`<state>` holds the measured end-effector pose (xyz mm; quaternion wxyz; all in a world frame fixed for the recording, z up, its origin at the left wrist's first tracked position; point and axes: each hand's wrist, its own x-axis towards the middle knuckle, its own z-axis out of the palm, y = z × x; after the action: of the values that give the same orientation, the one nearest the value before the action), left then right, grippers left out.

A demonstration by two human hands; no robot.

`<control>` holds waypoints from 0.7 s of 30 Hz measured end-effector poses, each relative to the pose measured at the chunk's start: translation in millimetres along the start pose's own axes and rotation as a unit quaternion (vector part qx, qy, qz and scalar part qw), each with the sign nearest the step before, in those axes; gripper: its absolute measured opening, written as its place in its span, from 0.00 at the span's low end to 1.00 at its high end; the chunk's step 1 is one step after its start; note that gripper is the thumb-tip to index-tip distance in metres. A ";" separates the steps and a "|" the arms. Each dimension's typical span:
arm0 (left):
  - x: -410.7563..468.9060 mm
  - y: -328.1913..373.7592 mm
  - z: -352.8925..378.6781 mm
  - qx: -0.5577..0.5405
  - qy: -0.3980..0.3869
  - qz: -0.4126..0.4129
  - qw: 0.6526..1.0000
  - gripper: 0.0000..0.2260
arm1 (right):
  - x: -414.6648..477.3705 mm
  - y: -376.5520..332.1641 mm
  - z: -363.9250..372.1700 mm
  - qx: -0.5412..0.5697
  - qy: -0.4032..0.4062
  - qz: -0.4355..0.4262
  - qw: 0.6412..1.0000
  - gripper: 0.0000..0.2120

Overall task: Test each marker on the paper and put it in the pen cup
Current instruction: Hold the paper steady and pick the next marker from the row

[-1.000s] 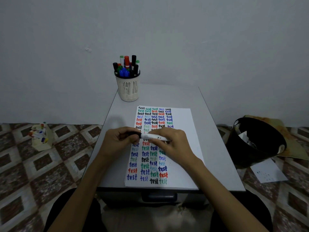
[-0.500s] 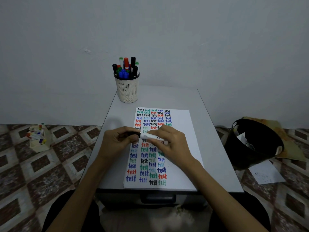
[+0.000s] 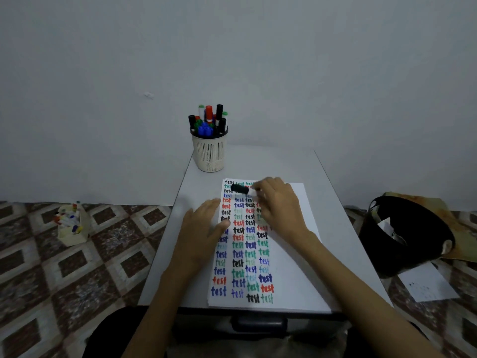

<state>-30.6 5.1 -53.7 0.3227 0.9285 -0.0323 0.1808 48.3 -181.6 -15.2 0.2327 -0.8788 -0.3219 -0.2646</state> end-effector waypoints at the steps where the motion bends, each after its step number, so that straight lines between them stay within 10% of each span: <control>1: 1.1 -1.2 3.2 0.043 -0.017 -0.010 0.999 0.28 | 16.1 -1.0 -2.7 0.033 0.005 0.020 0.999 0.09; 10: -0.7 2.0 5.9 0.120 -0.058 -0.046 0.990 0.30 | 193.1 -45.9 -21.4 0.270 0.165 0.043 0.948 0.30; 21: 1.7 3.6 6.9 0.116 -0.028 -0.039 0.992 0.33 | 237.8 -42.0 45.9 0.065 0.092 0.040 0.993 0.25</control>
<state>-27.5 -1.8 -56.0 0.2183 0.9650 0.0159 0.1442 189.1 -21.0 106.4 0.3288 -0.8457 -0.2801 -0.3134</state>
